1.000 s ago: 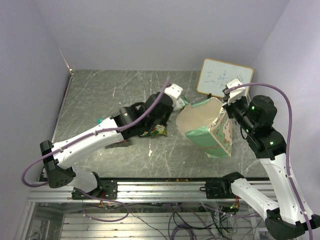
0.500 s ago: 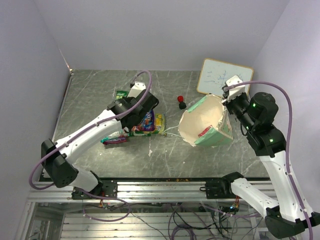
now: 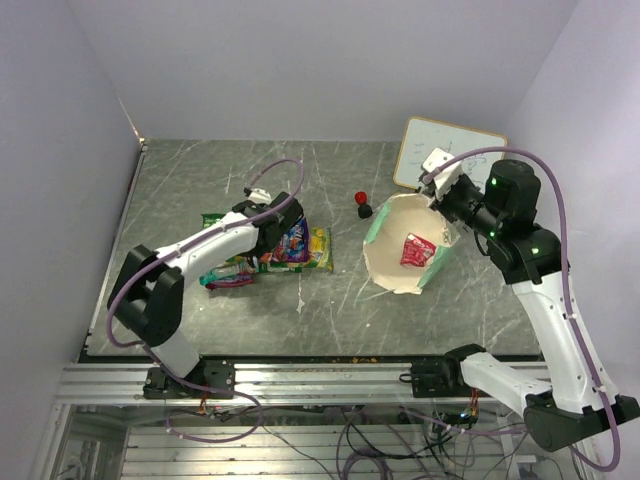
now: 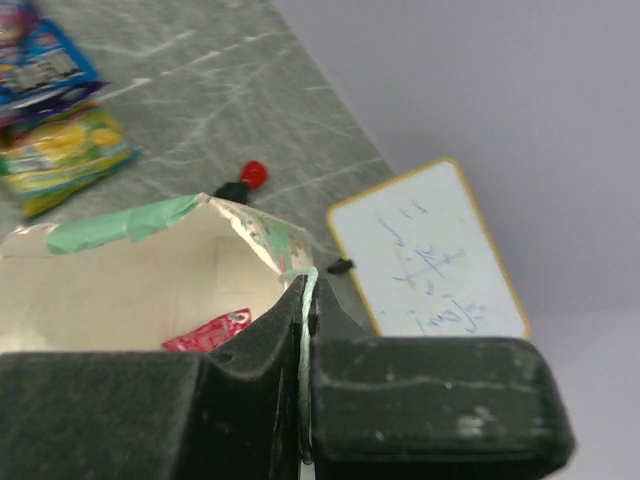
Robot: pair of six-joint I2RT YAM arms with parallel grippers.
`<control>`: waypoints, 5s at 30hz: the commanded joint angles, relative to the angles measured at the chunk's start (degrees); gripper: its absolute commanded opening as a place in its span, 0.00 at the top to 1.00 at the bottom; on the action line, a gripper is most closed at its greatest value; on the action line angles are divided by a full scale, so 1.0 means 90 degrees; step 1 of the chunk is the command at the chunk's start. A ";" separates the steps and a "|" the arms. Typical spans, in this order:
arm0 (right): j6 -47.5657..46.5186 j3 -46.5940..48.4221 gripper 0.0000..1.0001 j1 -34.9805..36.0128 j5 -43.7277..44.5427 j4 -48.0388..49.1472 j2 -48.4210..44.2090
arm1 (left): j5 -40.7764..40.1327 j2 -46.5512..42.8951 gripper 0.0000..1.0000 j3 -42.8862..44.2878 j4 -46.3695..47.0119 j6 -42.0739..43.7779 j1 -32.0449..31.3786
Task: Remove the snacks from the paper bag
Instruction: Place the snack at the center of the board, then pick up the snack from the paper bag.
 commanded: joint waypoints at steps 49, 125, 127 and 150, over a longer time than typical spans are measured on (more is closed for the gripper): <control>0.4406 -0.2321 1.00 0.0568 -0.1995 0.0725 -0.1173 | 0.4600 -0.2477 0.11 -0.0648 0.2527 0.0258 -0.0120; 0.4026 0.0108 1.00 0.0578 -0.1345 -0.0798 -0.0045 | 0.1732 0.3776 0.36 0.0104 1.0751 0.2686 -0.3667; 0.4037 0.0178 1.00 0.0577 -0.1358 -0.0860 0.0001 | 0.1620 0.3967 0.35 0.0262 1.0816 0.2766 -0.3633; 0.3606 0.0342 1.00 0.0572 -0.1208 -0.0789 0.0182 | 0.3137 0.3145 0.84 -0.0182 1.0645 0.2293 -0.3190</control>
